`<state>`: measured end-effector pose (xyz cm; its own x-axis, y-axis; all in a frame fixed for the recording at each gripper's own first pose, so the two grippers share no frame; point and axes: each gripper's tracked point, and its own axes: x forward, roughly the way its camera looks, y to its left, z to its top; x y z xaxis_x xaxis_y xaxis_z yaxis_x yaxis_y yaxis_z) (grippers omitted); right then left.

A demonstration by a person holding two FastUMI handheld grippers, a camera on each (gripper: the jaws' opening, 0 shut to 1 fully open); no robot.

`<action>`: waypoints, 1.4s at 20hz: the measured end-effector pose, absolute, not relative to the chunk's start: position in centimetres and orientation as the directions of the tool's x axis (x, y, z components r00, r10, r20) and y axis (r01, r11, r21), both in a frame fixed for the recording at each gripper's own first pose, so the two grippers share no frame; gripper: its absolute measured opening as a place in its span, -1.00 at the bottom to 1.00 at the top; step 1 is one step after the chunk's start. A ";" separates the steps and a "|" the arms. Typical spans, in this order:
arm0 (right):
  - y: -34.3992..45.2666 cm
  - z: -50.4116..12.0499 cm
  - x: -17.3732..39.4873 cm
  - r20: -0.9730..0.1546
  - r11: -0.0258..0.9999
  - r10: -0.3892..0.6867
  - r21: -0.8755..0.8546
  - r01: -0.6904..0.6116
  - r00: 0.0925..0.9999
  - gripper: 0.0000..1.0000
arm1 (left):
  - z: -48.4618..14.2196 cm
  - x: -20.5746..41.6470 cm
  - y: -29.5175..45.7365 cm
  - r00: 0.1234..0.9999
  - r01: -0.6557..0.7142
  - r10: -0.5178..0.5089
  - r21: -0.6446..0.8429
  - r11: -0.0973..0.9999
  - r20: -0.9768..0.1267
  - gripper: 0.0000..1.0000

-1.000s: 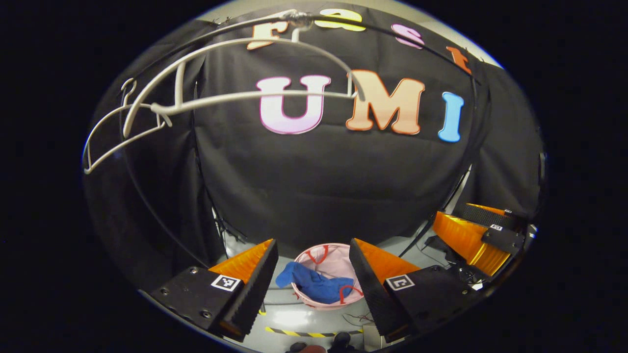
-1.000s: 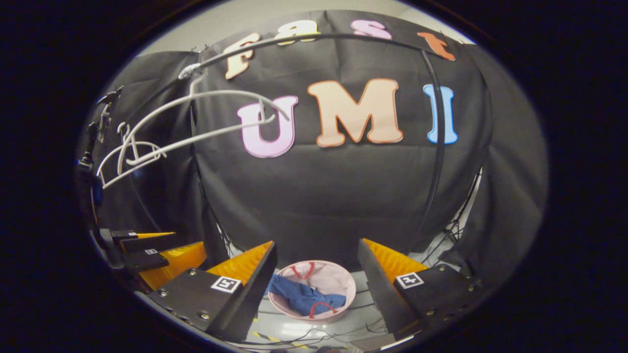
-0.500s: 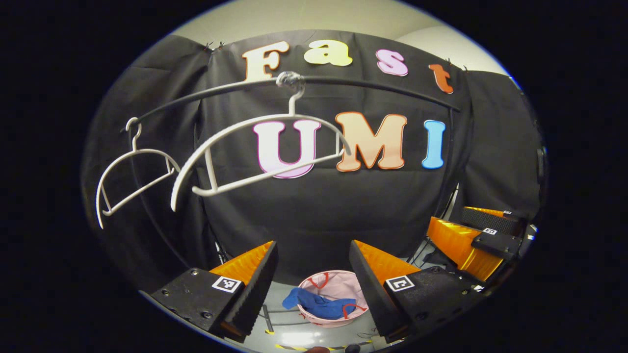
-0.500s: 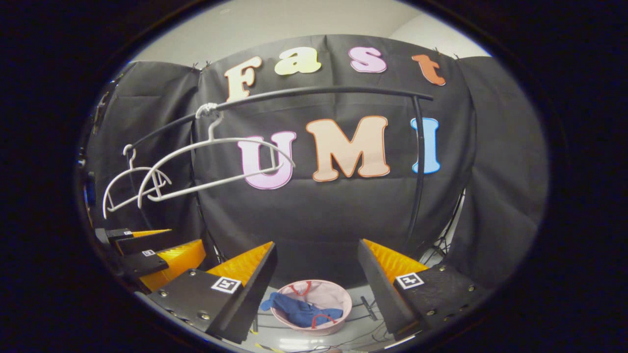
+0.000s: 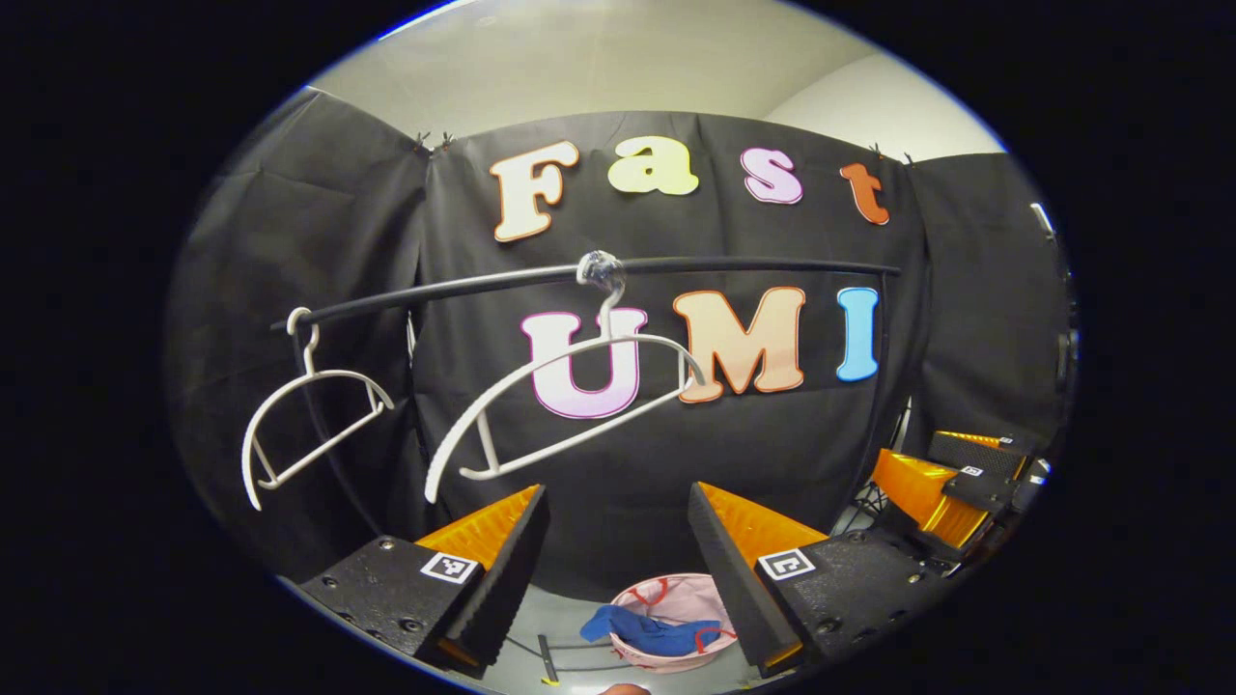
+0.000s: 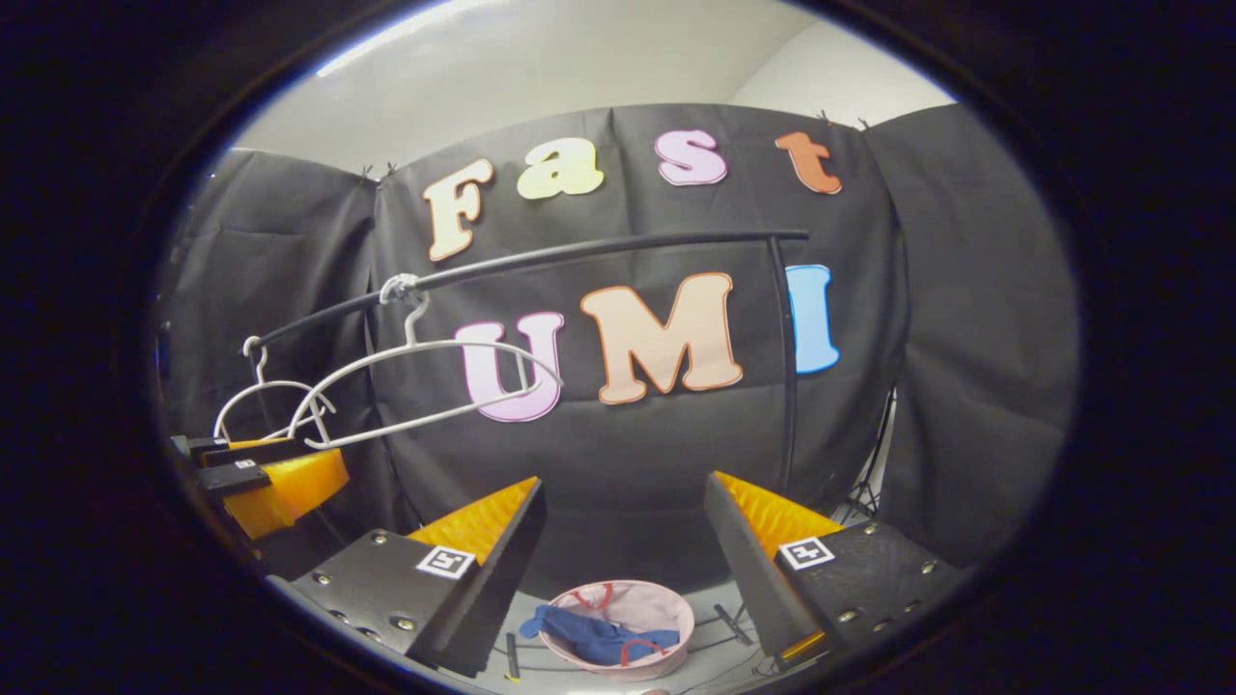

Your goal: Grasp the clothes on the hanger with both hands and then place them into the laundry hamper below.

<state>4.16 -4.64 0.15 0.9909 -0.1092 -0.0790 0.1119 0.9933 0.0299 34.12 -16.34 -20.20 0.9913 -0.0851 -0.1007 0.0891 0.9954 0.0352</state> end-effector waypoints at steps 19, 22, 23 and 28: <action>-2.4 1.4 -5.0 0.034 0.998 -0.069 0.009 0.068 0.997 0.84 | -19.7 28.2 -16.4 0.977 0.214 -0.214 0.039 0.976 0.000 0.80; -1.8 2.5 -5.0 0.056 0.999 -0.045 0.033 0.043 0.997 0.86 | -18.7 29.0 -15.8 0.979 0.200 -0.201 0.040 0.979 0.023 0.79; -2.1 2.5 -4.9 0.053 0.998 -0.046 0.043 0.044 0.998 1.00 | -18.6 29.1 -15.5 0.981 0.191 -0.193 0.039 0.981 0.025 0.80; -2.3 3.3 -4.4 0.060 0.999 -0.020 0.040 0.017 0.998 0.88 | -18.1 30.0 -15.4 0.981 0.189 -0.190 0.039 0.981 0.033 0.79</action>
<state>-4.39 -2.30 3.25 0.9980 -0.0195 0.0602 0.0171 0.9991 0.0400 30.04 -15.38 -18.15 0.9812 -0.1901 0.0331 0.1888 0.9813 0.0386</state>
